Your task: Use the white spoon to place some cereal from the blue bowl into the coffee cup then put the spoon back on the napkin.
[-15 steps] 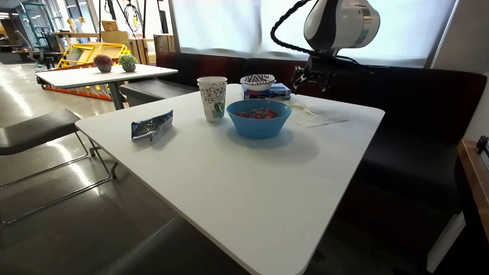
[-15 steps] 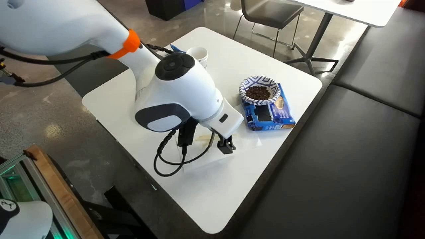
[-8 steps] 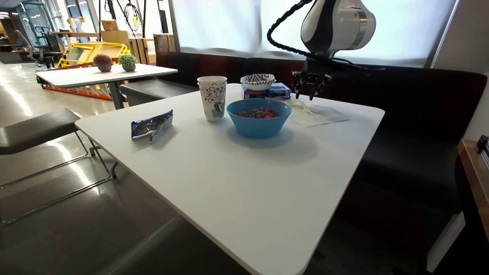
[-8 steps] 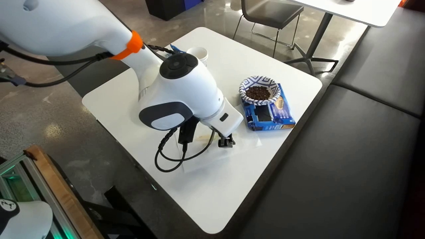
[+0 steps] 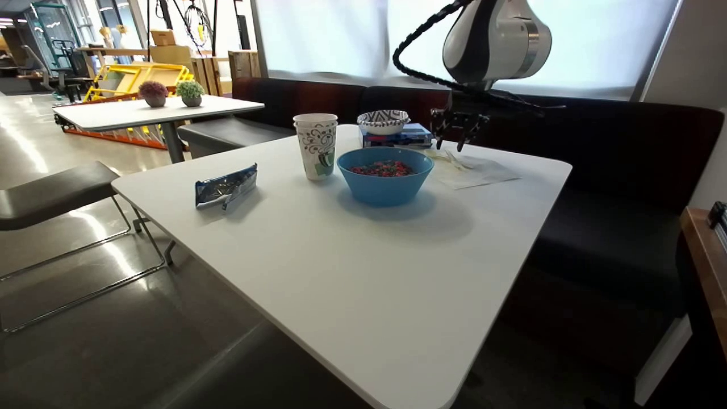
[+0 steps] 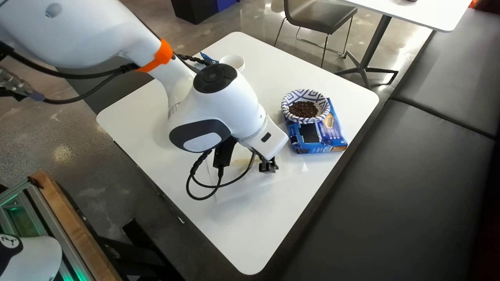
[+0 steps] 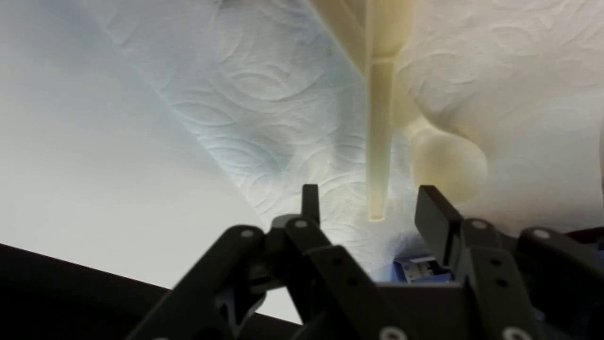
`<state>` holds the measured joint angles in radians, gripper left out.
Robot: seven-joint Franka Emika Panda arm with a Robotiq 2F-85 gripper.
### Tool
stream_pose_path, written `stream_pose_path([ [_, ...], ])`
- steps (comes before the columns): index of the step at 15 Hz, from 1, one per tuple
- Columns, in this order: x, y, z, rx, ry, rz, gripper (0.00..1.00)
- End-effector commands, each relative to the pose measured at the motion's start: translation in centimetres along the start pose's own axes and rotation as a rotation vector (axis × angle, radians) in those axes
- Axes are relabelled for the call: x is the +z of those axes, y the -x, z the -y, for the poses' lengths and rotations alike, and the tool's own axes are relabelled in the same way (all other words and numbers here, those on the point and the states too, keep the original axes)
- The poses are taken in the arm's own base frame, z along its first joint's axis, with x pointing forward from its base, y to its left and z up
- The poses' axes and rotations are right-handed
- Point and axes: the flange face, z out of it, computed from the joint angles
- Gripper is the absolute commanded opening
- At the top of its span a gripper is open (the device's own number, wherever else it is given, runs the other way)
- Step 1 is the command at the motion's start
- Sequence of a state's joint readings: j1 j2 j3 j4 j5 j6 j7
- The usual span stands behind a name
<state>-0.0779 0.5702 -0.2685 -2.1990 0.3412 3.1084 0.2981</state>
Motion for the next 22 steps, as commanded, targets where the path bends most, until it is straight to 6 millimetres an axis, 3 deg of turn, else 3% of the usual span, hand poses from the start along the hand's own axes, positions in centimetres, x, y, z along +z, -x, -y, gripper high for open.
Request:
stream_pose_path([
  [1,1.0,-0.1,0.5,0.014,0.012,0.010,0.46],
  [2,1.1,-0.2,0.5,0.015,0.012,0.008,0.37],
  [3,1.1,-0.2,0.6,0.016,0.012,0.009,0.39],
  [5,1.2,-0.3,0.7,0.016,0.011,0.006,0.28],
  [7,1.2,-0.4,0.7,0.012,0.012,0.003,0.06],
  [8,1.0,-0.4,0.6,0.011,0.019,0.002,0.00],
  [14,-2.2,-0.5,-0.1,-0.036,0.033,-0.008,0.03],
  [17,-3.6,1.2,1.0,-0.191,-0.014,-0.006,0.03],
  [22,-4.2,6.2,4.2,-0.461,-0.069,0.026,0.03],
])
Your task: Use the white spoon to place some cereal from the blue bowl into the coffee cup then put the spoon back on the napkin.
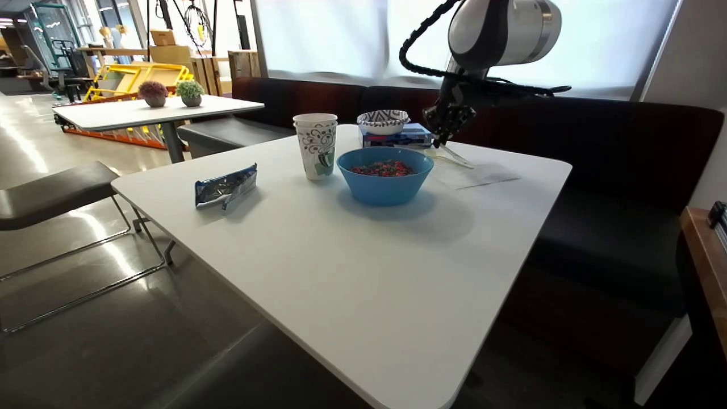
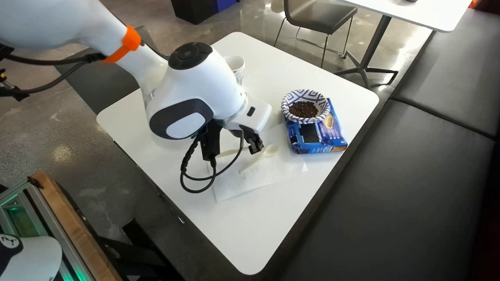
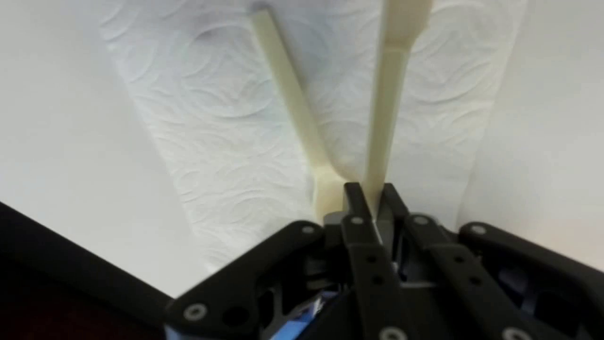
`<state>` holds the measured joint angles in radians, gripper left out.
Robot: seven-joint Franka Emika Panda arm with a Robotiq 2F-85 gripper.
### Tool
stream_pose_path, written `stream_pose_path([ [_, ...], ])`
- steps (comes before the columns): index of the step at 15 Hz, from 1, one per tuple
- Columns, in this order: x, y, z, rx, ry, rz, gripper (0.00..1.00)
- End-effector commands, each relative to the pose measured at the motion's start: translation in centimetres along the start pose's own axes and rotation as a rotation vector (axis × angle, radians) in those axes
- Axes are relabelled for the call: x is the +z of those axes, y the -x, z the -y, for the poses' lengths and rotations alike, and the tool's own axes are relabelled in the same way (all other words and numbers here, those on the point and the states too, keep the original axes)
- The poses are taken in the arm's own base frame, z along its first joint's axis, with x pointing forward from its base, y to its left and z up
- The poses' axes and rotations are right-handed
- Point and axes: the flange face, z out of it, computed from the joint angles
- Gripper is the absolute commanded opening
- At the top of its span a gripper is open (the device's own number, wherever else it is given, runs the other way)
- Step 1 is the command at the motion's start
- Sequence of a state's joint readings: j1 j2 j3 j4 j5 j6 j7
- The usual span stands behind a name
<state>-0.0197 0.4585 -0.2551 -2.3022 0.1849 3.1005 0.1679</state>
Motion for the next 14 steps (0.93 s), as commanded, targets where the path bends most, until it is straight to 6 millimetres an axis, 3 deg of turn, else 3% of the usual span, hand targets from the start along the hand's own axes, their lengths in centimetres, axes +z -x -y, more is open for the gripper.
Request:
stream_pose_path([
  [1,-0.6,2.7,2.3,-0.171,-0.034,0.008,0.03],
  [5,-0.4,3.3,4.2,-0.310,-0.063,-0.074,0.03],
  [6,-0.6,3.4,4.2,-0.325,-0.069,-0.076,0.36],
  [8,-1.1,3.5,3.7,-0.346,-0.068,-0.072,0.42],
  [14,-2.8,2.8,-1.4,-0.408,-0.051,-0.055,0.88],
])
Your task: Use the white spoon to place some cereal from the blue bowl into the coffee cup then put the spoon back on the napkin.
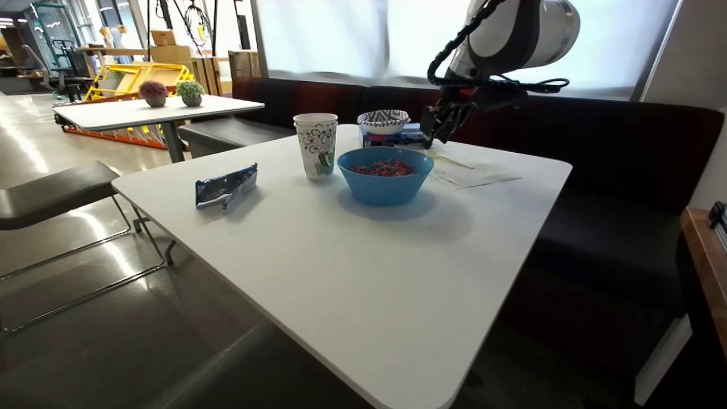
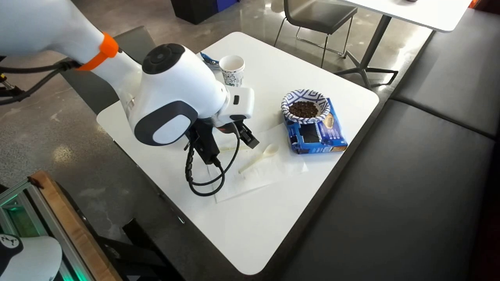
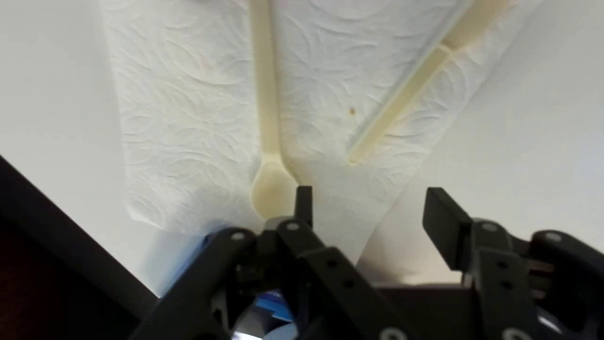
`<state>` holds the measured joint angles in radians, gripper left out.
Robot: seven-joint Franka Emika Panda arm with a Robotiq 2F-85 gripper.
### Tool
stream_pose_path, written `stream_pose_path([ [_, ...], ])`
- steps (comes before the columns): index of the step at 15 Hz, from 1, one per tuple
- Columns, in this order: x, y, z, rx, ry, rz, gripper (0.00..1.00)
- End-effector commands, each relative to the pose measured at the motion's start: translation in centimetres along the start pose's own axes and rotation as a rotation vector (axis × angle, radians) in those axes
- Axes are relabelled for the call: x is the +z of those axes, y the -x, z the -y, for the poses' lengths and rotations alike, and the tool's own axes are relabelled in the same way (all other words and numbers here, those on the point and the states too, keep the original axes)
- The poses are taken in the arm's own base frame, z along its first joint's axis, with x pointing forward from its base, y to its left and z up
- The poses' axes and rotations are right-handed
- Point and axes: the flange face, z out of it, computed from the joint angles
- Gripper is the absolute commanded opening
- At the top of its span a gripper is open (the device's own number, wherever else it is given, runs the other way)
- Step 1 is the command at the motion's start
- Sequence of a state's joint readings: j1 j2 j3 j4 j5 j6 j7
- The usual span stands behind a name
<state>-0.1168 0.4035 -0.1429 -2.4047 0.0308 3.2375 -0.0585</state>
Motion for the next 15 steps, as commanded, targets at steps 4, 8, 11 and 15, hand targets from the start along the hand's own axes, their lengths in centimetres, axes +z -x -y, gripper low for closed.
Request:
stream_pose_path([
  [4,-0.9,0.3,-3.2,-0.068,-0.016,-0.009,0.92],
  [8,-1.0,0.2,-3.2,-0.093,-0.047,-0.017,1.00],
  [11,0.2,1.0,-4.6,-0.065,-0.015,-0.013,1.00],
  [15,2.3,2.2,-6.3,-0.016,-0.024,0.024,1.00],
])
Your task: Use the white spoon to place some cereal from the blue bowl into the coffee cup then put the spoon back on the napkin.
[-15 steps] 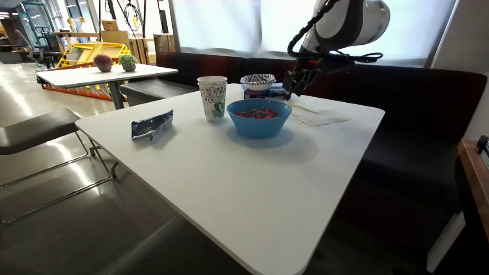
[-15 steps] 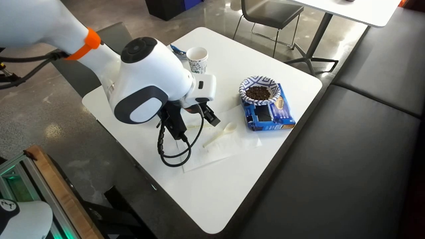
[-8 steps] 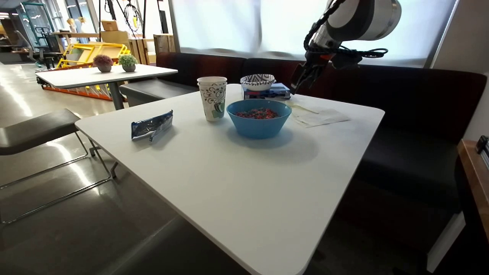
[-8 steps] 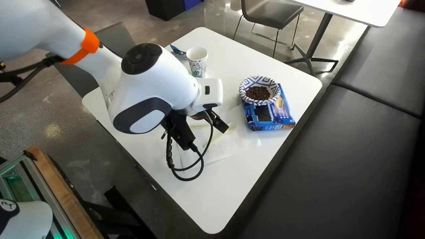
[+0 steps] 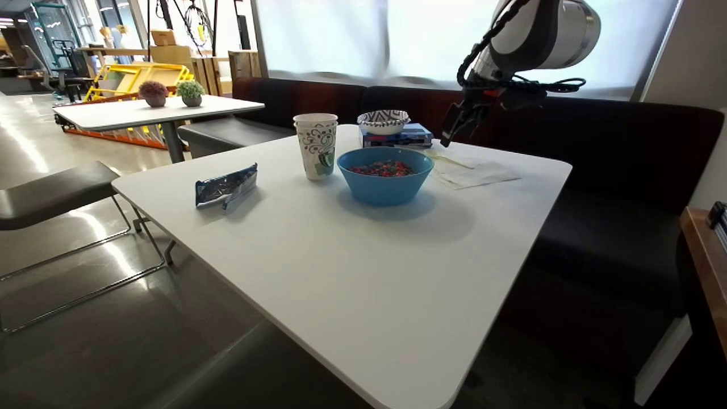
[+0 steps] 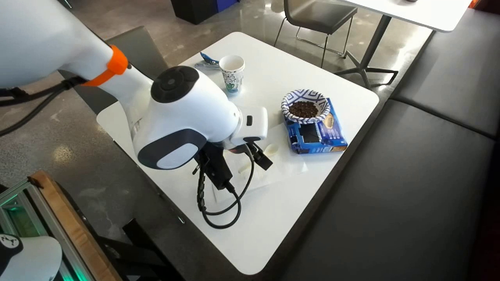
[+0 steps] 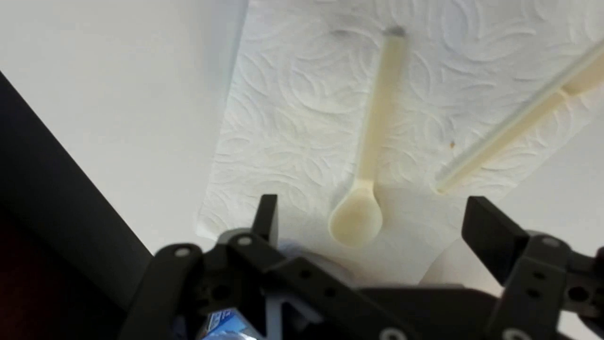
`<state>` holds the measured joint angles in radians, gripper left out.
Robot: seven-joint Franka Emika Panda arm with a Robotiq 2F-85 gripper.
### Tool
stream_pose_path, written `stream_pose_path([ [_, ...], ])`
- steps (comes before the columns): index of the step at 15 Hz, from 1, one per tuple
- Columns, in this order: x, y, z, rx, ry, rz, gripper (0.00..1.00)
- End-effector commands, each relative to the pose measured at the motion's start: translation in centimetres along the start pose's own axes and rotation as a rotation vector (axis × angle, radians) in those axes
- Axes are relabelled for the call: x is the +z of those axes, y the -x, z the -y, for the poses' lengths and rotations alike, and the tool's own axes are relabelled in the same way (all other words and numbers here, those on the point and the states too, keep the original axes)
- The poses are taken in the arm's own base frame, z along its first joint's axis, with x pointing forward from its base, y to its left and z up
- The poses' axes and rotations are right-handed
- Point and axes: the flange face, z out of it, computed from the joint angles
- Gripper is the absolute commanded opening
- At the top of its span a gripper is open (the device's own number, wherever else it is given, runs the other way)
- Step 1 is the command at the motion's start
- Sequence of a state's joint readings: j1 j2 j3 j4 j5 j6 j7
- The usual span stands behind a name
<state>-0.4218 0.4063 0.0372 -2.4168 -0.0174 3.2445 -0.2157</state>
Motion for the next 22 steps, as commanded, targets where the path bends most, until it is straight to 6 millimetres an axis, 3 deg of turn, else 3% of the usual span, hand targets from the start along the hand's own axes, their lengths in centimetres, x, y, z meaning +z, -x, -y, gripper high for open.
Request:
stream_pose_path([
  [1,2.2,1.0,-0.6,0.037,-0.019,0.017,1.00],
  [6,3.5,2.1,0.5,0.025,-0.078,0.008,0.98],
  [11,3.3,1.8,0.8,0.021,-0.114,-0.082,0.69],
  [18,4.0,2.2,0.0,-0.006,-0.104,-0.168,0.56],
  [22,4.7,2.4,-0.7,-0.003,-0.096,-0.173,0.42],
])
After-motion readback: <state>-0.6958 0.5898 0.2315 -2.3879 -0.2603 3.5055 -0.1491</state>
